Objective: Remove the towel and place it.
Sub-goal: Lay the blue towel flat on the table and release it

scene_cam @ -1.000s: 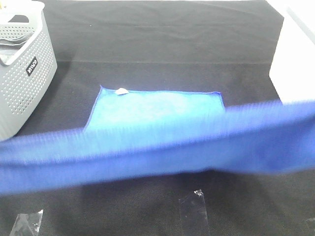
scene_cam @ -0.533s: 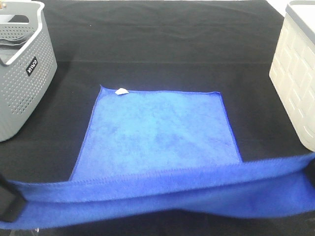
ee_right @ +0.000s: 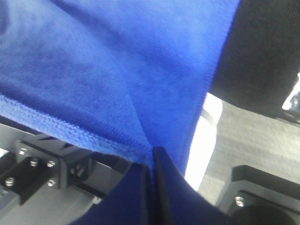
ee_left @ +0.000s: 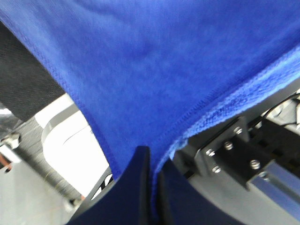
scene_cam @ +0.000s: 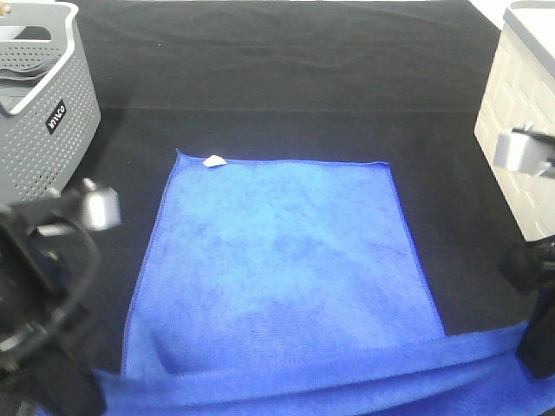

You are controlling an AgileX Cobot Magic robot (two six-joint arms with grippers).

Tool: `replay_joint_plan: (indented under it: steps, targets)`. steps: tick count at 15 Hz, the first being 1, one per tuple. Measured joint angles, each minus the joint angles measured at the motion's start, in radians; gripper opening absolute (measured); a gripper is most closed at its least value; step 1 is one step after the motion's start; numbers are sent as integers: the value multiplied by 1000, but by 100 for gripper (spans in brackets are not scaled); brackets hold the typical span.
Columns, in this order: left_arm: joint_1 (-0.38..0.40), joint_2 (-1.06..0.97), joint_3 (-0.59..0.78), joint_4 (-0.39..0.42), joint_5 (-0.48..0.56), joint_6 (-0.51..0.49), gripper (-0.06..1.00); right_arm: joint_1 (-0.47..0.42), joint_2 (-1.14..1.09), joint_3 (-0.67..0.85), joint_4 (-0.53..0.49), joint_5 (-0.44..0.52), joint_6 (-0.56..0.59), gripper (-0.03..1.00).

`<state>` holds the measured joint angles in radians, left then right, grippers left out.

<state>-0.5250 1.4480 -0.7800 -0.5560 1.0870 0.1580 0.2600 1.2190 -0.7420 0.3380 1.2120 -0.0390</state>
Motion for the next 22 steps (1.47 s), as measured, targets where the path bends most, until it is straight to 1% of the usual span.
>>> replay_joint_plan:
  steps: [3, 5, 7, 8, 9, 10, 11, 13, 14, 15, 16, 17, 19, 21, 22]
  targets:
    - [-83, 98, 1, 21, -44, 0, 0, -7, 65, 2, 5, 0, -24, 0]
    - [-137, 154, 2, 27, -45, 0, 0, -7, 94, 49, 36, -2, -51, 0]
    - [-189, 198, 4, 9, -45, 0, 0, -7, 129, 113, 48, -23, -68, 0]
    - [-189, 198, 4, 9, -45, 0, 0, -7, 129, 113, 48, -23, -68, 0]
    - [-221, 223, 4, -2, -45, 5, 0, -7, 154, 141, 52, -42, -73, 0]
    - [-236, 235, 4, -4, -40, 7, 0, -7, 167, 151, 58, -57, -75, 0]
    - [-242, 243, 4, -6, -26, 10, 0, -7, 172, 163, 76, -64, -77, 0]
    - [-243, 243, 4, 3, 40, 8, 0, -7, 175, 198, 132, -65, -103, 0]
    - [-247, 243, 4, 30, 81, -5, 0, -7, 178, 214, 162, -65, -116, 0]
    - [-249, 243, 4, 74, 102, -32, 0, -7, 179, 230, 189, -65, -126, 0]
    - [-251, 243, 4, 119, 103, -61, 0, -7, 179, 244, 212, -65, -133, 0]
    - [-251, 243, 4, 140, 102, -74, 0, -7, 179, 254, 227, -65, -146, 0]
    - [-251, 243, 3, 141, 101, -77, 0, -7, 179, 255, 228, -69, -152, 0]
    - [-251, 243, 3, 127, 97, -78, 0, -7, 179, 255, 225, -76, -153, 4]
    - [-251, 243, 3, 106, 93, -78, 0, -7, 179, 255, 222, -77, -153, 7]
